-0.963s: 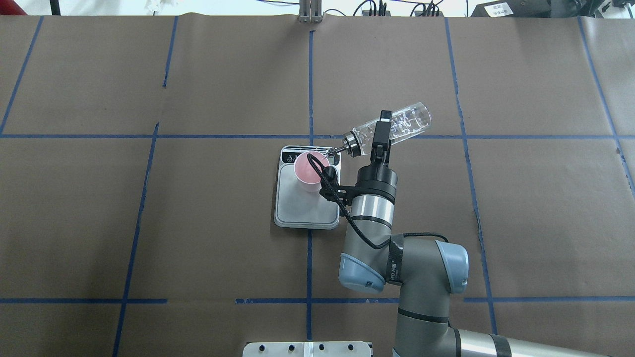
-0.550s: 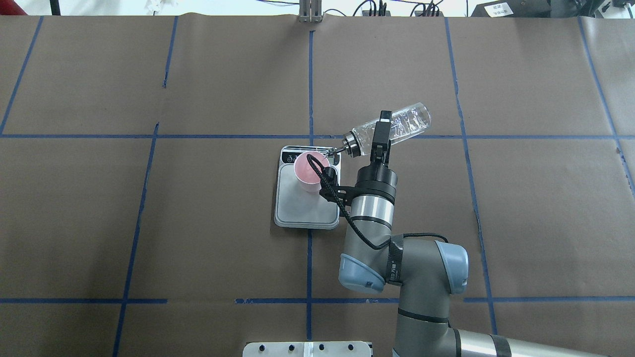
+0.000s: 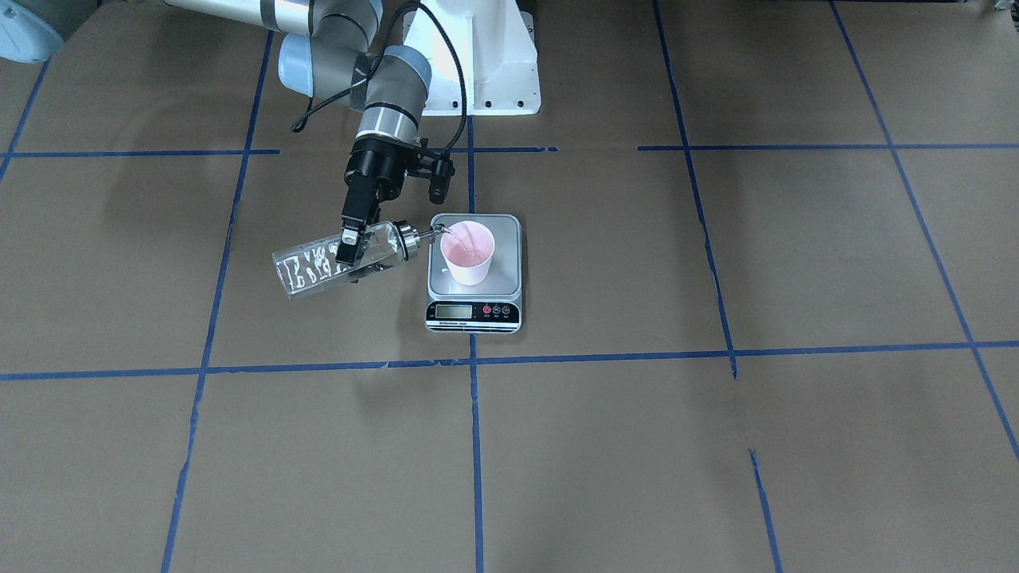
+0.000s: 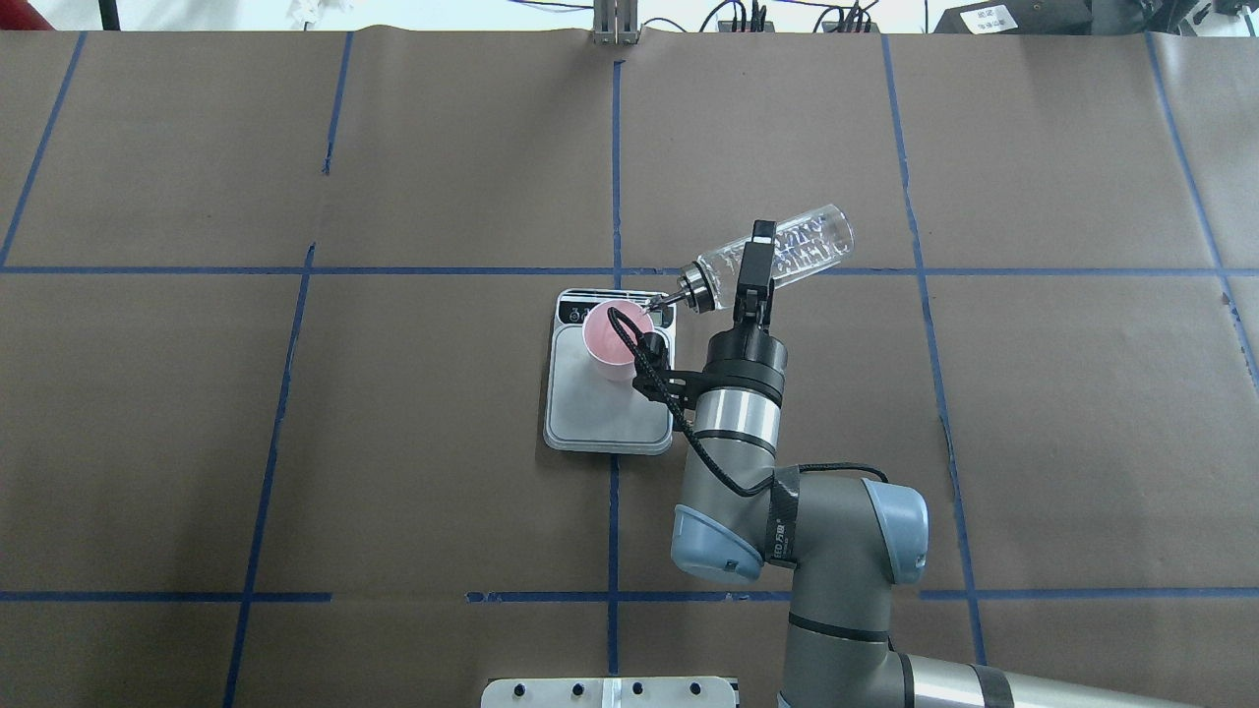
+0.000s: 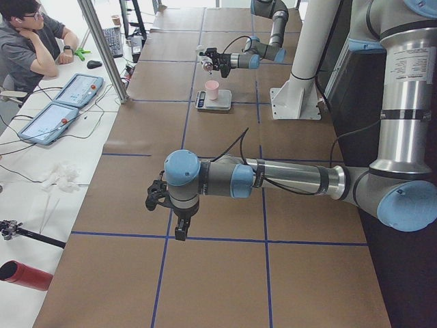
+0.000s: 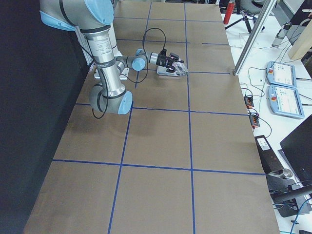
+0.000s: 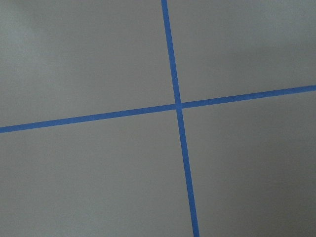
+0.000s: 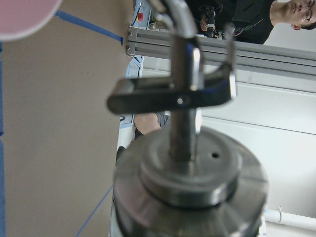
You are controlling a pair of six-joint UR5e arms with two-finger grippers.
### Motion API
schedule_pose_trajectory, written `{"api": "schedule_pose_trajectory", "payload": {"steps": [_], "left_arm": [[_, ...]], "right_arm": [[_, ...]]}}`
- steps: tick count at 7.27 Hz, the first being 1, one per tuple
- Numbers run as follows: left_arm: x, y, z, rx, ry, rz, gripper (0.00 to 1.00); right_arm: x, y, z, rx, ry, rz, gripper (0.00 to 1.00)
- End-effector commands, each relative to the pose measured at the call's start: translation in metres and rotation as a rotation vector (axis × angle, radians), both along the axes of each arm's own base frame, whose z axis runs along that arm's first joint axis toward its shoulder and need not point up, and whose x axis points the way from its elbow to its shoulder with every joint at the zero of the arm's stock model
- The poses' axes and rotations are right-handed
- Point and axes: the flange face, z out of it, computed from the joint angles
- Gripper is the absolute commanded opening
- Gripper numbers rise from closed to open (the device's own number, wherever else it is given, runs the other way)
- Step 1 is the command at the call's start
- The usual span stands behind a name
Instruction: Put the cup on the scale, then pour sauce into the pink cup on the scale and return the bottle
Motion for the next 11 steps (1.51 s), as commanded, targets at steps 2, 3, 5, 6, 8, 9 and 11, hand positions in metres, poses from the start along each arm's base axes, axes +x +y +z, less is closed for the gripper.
{"api": "schedule_pose_trajectory", "payload": {"steps": [2, 3, 5, 6, 8, 9, 11], "left_arm": [[0.0, 0.0, 0.0, 0.002, 0.0, 0.0, 1.0], [0.0, 0.0, 0.0, 0.0, 0.0, 0.0, 1.0], [0.0, 0.0, -0.001, 0.003, 0.0, 0.0, 1.0], [0.0, 0.0, -0.001, 0.003, 0.001, 0.0, 1.0], [0.0, 0.0, -0.002, 0.006, 0.001, 0.0, 1.0], [0.0, 0.0, -0.006, 0.012, -0.001, 0.0, 1.0], [0.0, 0.0, -0.009, 0.02, 0.0, 0.0, 1.0]], "right_arm": [[0.0, 0.0, -0.001, 0.002, -0.007, 0.0, 0.0], [0.0, 0.0, -0.004, 0.004, -0.037, 0.003, 0.0], [0.005, 0.003, -0.012, 0.005, -0.372, -0.01, 0.0], [0.005, 0.006, -0.019, -0.017, -0.604, -0.024, 0.0], [0.005, 0.008, -0.029, -0.051, -0.918, 0.013, 0.0], [0.014, 0.009, -0.041, -0.051, -0.974, 0.014, 0.0], [0.041, 0.01, -0.069, -0.159, -1.277, -0.035, 0.0]]}}
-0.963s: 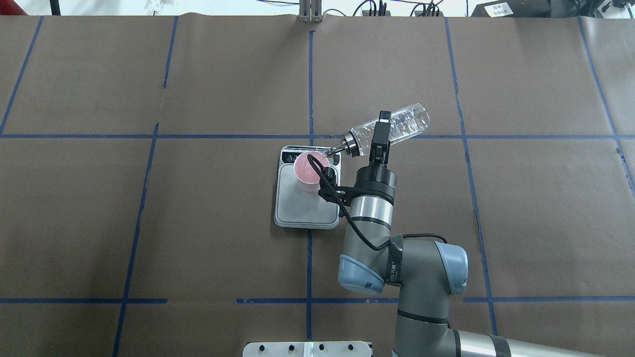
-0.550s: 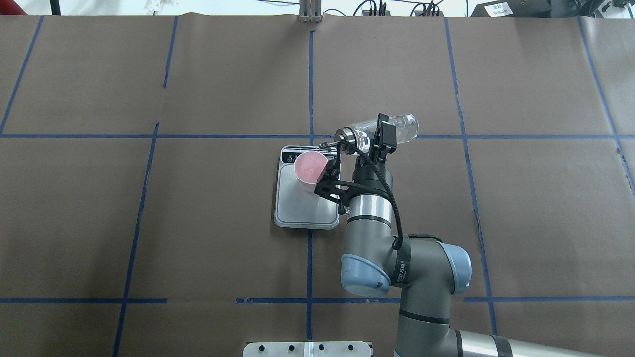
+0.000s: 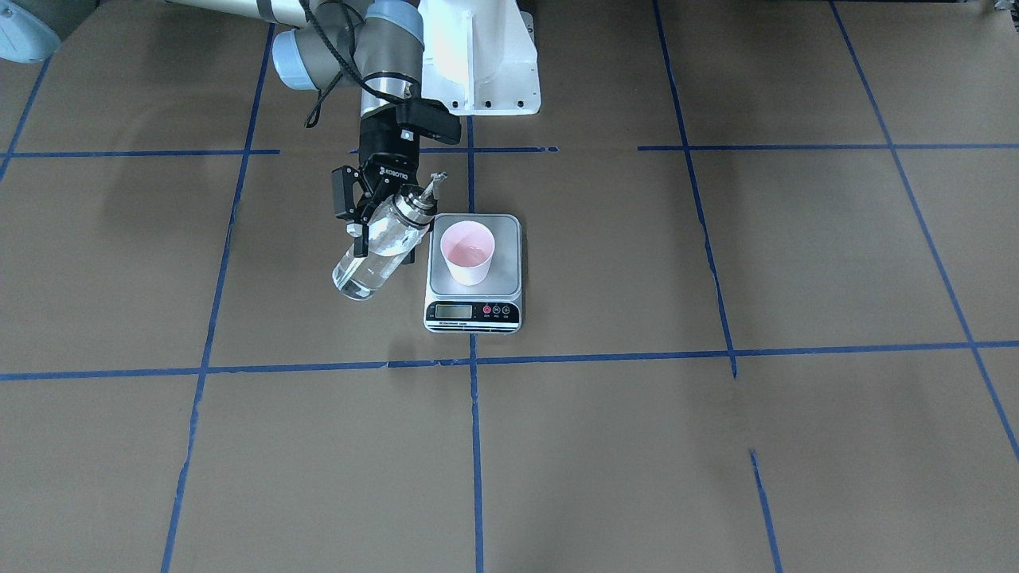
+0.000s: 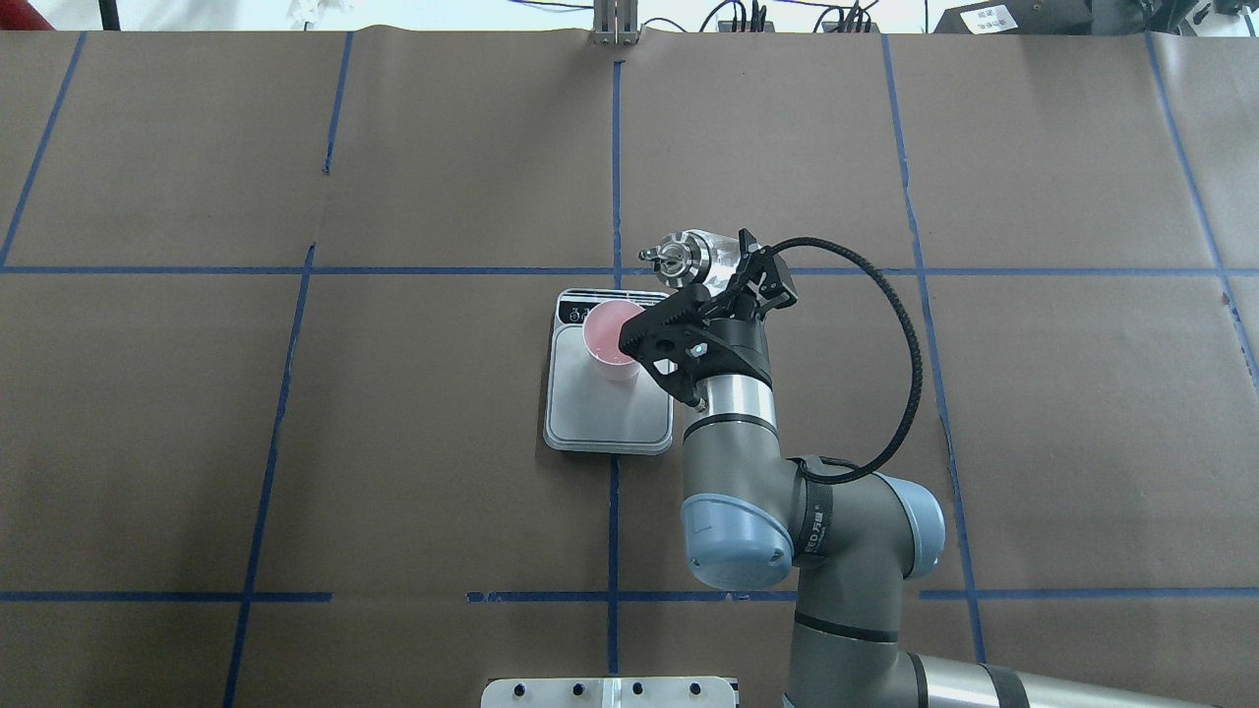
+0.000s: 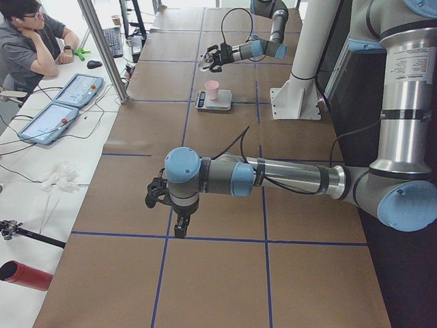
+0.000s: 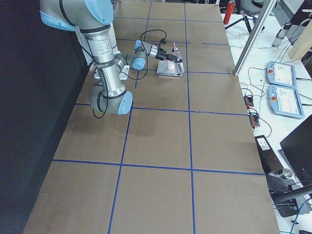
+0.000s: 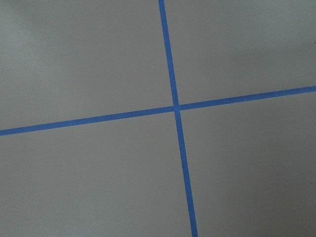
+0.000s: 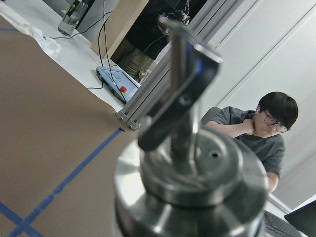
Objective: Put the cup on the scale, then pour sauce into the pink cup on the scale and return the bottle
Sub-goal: 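Turn the bottle upright and carry it back toward its spot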
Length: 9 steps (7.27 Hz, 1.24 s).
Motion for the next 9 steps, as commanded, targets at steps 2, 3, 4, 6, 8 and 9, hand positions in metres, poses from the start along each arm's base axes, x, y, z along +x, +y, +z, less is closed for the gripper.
{"api": "schedule_pose_trajectory", "payload": {"steps": [2, 3, 4, 6, 8, 9], "left_arm": [[0.0, 0.0, -0.003, 0.006, 0.0, 0.0, 1.0], [0.0, 0.0, -0.004, 0.008, 0.0, 0.0, 1.0], [0.0, 0.0, -0.004, 0.008, 0.0, 0.0, 1.0], [0.0, 0.0, -0.004, 0.008, 0.0, 0.0, 1.0], [0.001, 0.0, -0.004, 0.008, 0.0, 0.002, 1.0], [0.001, 0.0, -0.003, 0.006, 0.0, 0.002, 1.0]], "right_arm": [[0.027, -0.018, -0.005, -0.251, -0.56, -0.056, 0.0], [0.048, -0.018, 0.007, -0.33, -0.687, -0.041, 0.0], [0.071, -0.011, 0.026, -0.367, -0.701, -0.05, 0.0], [0.107, 0.003, 0.083, -0.398, -0.631, -0.016, 0.0], [0.122, 0.006, 0.127, -0.392, -0.563, 0.05, 0.0], [0.122, 0.007, 0.142, -0.394, -0.552, 0.076, 0.0]]}}
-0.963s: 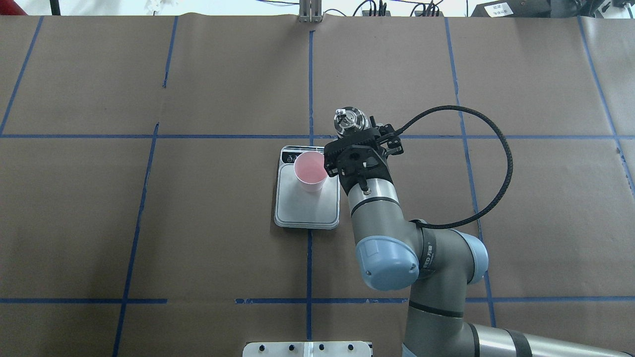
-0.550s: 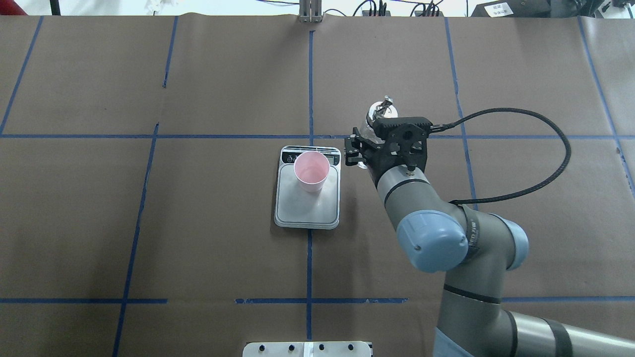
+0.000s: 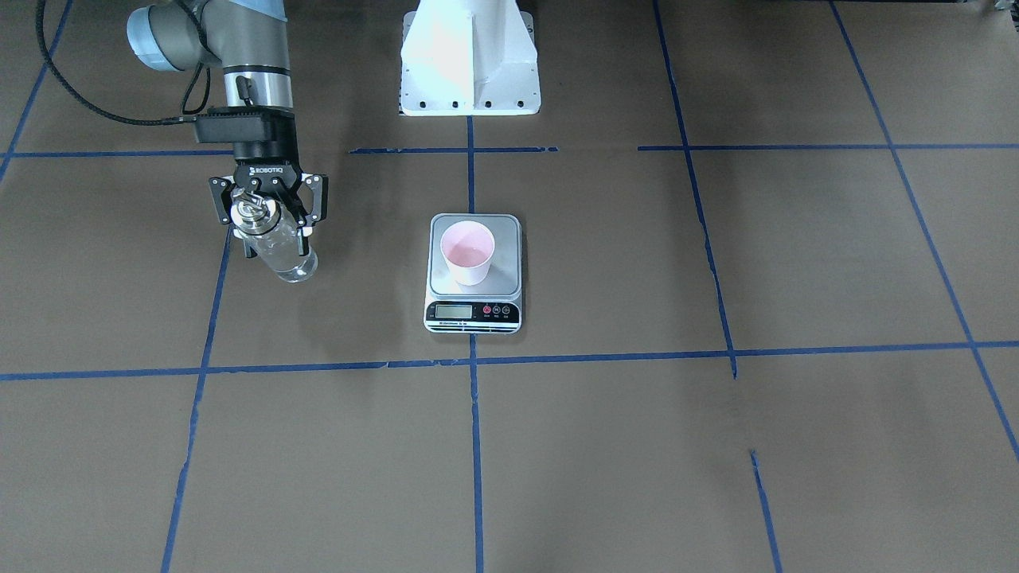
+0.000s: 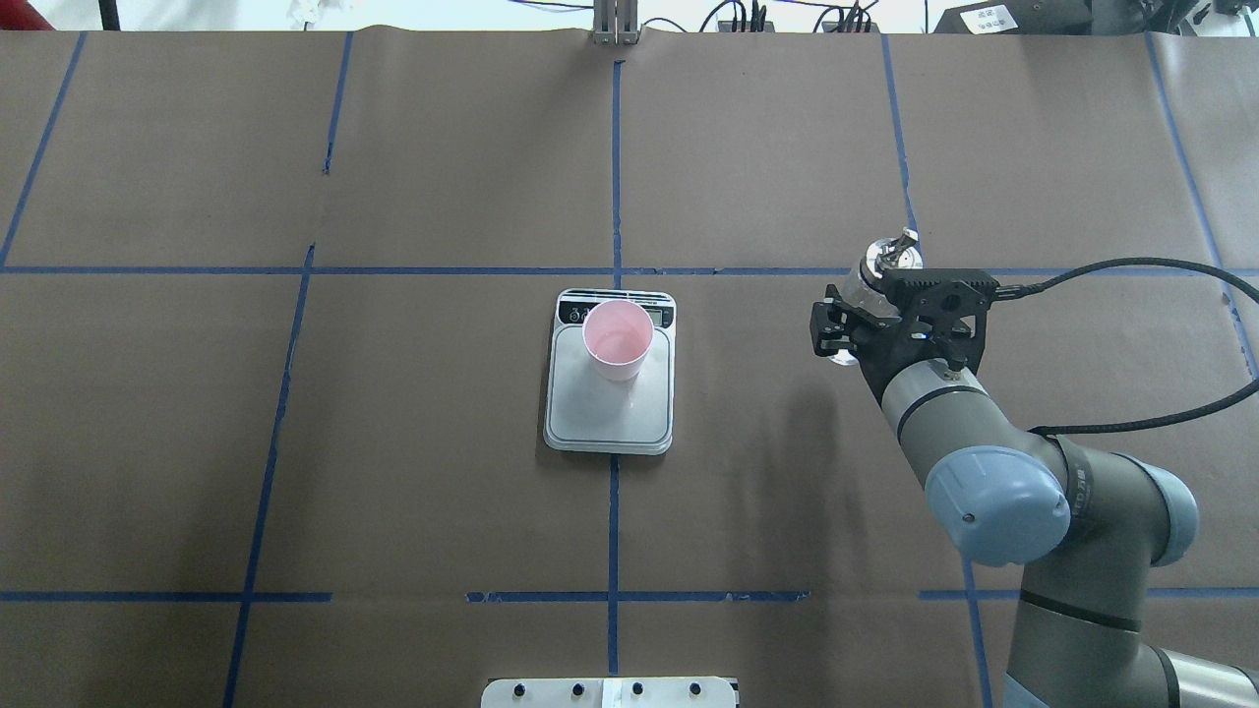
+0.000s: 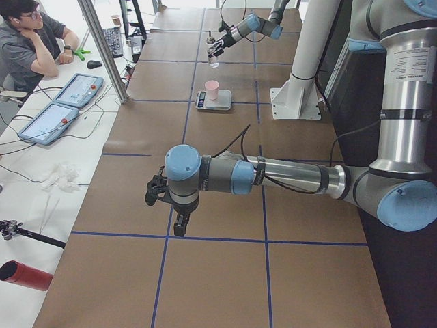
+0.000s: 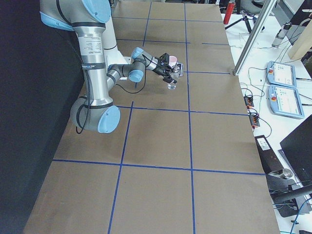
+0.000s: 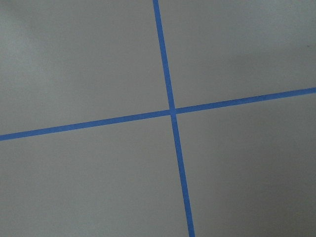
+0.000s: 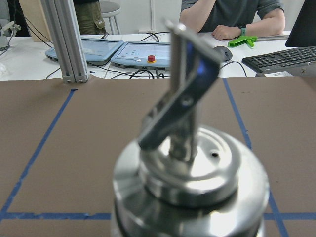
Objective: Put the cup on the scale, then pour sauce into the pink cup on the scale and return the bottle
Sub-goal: 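Turn the bottle upright and carry it back toward its spot, then lower the sauce bottle onto the table with the right gripper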
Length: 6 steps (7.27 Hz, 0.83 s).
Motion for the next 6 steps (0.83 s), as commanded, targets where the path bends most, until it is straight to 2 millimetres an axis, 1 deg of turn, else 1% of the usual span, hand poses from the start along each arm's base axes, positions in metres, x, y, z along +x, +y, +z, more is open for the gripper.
{"api": "schedule_pose_trajectory", "payload": {"steps": [1, 2, 3, 4, 5, 6], "left_arm": [[0.0, 0.0, 0.0, 0.0, 0.0, -0.001, 1.0], [0.0, 0.0, 0.001, -0.001, 0.0, -0.001, 1.0], [0.0, 0.0, 0.001, -0.001, 0.0, -0.001, 1.0], [0.0, 0.0, 0.001, -0.001, 0.0, -0.001, 1.0], [0.0, 0.0, 0.001, -0.001, 0.0, -0.001, 1.0], [-0.001, 0.0, 0.002, -0.003, -0.001, -0.001, 1.0]], "right_arm": [[-0.002, 0.003, 0.032, -0.031, -0.009, 0.051, 0.0], [0.002, 0.01, 0.053, -0.006, -0.002, 0.072, 0.0], [0.013, 0.02, 0.082, 0.016, -0.004, 0.08, 0.0], [0.016, 0.024, 0.096, 0.022, -0.006, 0.078, 0.0], [0.01, 0.029, 0.103, 0.037, 0.014, 0.087, 0.0], [0.002, 0.033, 0.106, 0.049, 0.024, 0.088, 0.0]]}}
